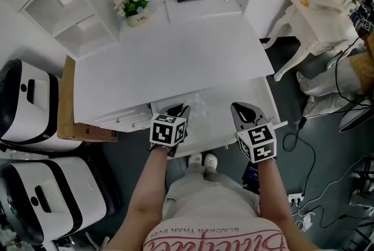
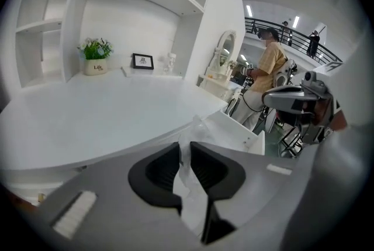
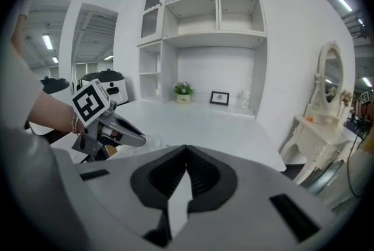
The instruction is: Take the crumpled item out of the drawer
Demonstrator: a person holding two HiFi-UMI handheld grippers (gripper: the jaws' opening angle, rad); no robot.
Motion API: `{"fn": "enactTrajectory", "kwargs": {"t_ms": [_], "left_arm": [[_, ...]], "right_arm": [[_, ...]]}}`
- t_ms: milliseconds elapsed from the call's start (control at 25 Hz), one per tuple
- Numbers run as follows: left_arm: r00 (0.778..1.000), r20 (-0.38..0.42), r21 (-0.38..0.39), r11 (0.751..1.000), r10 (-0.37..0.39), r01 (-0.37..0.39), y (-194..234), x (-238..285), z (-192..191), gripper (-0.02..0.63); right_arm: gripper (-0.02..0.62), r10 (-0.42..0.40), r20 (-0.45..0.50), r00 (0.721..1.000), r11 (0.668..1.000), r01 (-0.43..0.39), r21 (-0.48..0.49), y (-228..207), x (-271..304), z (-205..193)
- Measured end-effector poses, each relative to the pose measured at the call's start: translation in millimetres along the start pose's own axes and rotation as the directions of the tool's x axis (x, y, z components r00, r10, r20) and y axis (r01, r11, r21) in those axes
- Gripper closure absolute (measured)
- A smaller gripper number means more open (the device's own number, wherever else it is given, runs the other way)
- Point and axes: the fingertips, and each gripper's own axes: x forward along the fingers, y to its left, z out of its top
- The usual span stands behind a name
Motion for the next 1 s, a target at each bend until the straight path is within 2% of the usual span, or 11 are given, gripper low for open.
{"fn": "enactTrajectory", "kwargs": {"t_ms": [280, 480, 720, 1000], "left_arm": [[0.994, 0.101, 0.034, 0.999, 0.034, -0.038, 5, -31, 29, 0.538], [0.979, 0.196, 0.045, 0.996, 0.064, -0.074, 11, -55, 61, 0.538], [0.94, 0.325, 0.064, 0.989, 0.105, -0.133, 11, -83, 100, 0.538], [0.873, 0.467, 0.1, 0.973, 0.139, -0.208, 5, -112, 138, 0.537]], "right_arm": [[0.589, -0.005, 0.048, 0.999, 1.0, 0.006, -0.025, -2, -5, 22], [0.589, -0.015, 0.079, 0.997, 0.999, 0.018, -0.044, -6, -11, 37], [0.589, -0.018, 0.122, 0.992, 0.997, 0.026, -0.069, -11, -22, 56], [0.589, -0.078, 0.221, 0.972, 0.992, 0.097, -0.076, -33, -45, 89]]}}
